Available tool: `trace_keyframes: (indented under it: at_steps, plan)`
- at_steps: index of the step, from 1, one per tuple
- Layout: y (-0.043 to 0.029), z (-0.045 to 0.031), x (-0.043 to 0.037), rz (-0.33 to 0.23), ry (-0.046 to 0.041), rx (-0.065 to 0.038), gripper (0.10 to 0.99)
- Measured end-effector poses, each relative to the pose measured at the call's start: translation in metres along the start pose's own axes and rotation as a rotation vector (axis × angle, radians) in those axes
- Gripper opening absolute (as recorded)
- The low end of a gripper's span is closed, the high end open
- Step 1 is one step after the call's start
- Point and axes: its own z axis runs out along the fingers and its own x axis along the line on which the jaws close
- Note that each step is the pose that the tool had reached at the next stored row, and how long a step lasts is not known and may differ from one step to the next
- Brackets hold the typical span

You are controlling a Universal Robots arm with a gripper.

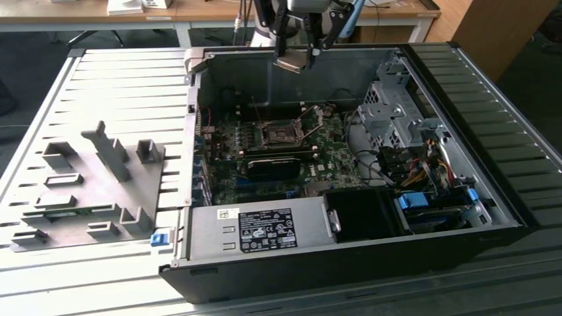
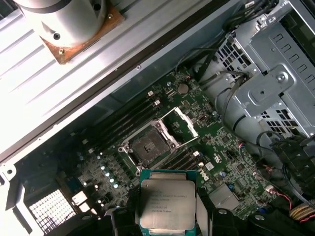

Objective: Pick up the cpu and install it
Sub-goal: 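Place the cpu into insertion slot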

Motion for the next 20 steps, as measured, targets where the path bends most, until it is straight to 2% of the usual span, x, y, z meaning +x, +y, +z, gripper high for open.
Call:
trace_keyframes:
  at_steps: [20]
  plan:
    - [0.0000,0.0001,0.0000,0.092,-0.0045,-0.002,0.541]
